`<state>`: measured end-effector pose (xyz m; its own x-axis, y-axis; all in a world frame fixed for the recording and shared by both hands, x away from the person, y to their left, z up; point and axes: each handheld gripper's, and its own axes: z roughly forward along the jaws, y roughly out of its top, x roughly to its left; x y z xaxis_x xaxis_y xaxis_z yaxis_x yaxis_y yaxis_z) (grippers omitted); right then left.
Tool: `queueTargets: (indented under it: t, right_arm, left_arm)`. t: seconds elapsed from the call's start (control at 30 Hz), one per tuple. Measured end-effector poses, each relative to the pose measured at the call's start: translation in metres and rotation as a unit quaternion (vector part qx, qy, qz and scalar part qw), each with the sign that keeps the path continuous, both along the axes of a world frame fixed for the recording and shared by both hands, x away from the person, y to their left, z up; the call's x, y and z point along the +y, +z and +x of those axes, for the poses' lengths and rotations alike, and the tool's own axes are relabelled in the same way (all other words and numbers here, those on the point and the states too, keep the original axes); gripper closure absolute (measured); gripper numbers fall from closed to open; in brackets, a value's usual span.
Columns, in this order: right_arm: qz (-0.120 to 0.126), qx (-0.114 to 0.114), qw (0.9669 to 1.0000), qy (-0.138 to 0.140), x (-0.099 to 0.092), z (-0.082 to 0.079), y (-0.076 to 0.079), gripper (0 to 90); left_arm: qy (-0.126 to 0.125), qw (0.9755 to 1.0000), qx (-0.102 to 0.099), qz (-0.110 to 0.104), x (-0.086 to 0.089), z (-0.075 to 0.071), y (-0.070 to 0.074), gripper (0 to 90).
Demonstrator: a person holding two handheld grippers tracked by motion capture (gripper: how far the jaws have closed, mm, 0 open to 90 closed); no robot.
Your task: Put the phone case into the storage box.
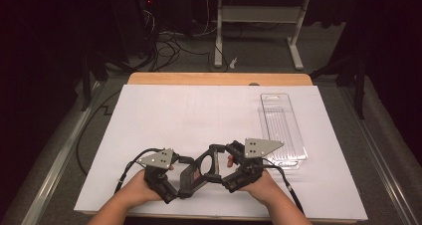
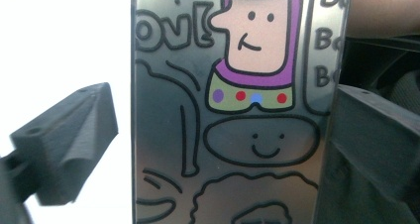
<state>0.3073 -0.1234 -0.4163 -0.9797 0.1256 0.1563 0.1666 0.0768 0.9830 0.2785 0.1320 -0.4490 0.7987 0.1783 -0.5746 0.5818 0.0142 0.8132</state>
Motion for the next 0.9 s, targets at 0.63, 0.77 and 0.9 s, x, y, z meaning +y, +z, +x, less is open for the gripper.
queueTargets:
  t: [0.63, 0.77, 0.9]
  right_arm:
    - [-0.009, -0.017, 0.999, -0.04, -0.008, -0.001, 0.002, 14.7]
    - [-0.016, -0.022, 0.9982, -0.053, -0.01, -0.002, 0.003, 14.7]
    - [-0.02, -0.025, 0.9973, -0.066, -0.012, -0.002, 0.003, 14.7]
  left_arm:
    - [0.036, 0.9993, -0.001, -0.013, 0.007, 0.006, 0.004, 0.1]
    - [0.047, 0.9988, -0.001, -0.013, 0.009, 0.007, 0.004, 0.1]
    - [0.062, 0.998, 0.0, -0.014, 0.012, 0.01, 0.004, 0.1]
